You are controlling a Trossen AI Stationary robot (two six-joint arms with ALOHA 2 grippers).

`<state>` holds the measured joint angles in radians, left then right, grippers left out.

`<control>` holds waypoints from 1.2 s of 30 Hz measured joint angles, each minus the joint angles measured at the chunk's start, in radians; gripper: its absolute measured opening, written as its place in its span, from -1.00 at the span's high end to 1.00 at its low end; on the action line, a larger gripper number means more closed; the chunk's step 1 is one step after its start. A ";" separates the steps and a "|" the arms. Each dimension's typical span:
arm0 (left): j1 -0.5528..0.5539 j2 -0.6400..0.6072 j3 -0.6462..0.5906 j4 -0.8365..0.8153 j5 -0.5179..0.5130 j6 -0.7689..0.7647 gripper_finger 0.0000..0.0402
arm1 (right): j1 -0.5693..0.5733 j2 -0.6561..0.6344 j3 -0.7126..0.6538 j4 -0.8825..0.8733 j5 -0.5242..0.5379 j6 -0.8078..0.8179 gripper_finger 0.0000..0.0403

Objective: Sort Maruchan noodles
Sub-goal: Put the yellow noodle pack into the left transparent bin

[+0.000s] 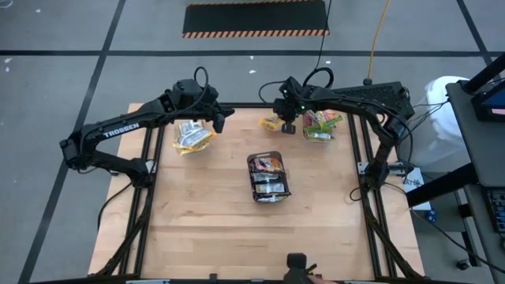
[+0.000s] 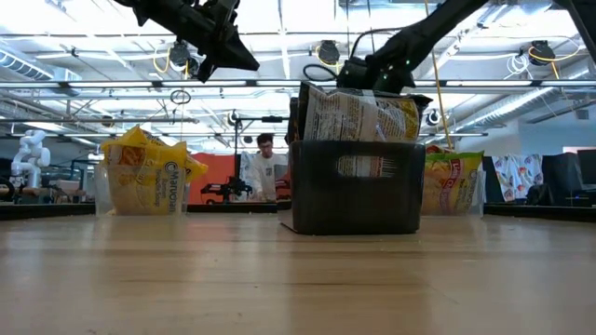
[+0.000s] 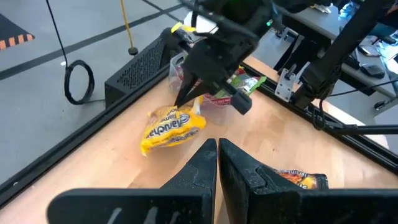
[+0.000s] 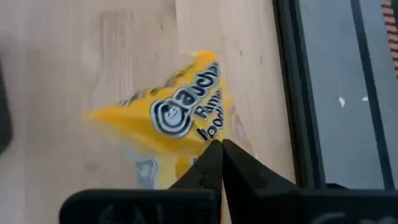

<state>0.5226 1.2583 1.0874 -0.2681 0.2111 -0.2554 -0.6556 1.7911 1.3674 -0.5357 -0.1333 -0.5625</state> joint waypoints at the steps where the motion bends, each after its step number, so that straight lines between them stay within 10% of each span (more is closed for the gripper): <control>1: -0.001 0.000 0.000 0.000 0.000 -0.006 0.89 | 0.005 -0.008 0.000 0.005 0.000 0.001 1.00; 36: -0.001 -0.336 -0.001 -0.177 -0.089 0.041 0.89 | 0.180 -0.044 0.305 0.277 -0.056 0.067 1.00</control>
<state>0.5220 0.9227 1.0866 -0.4456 0.1219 -0.2142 -0.4754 1.7471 1.6725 -0.2586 -0.1890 -0.4954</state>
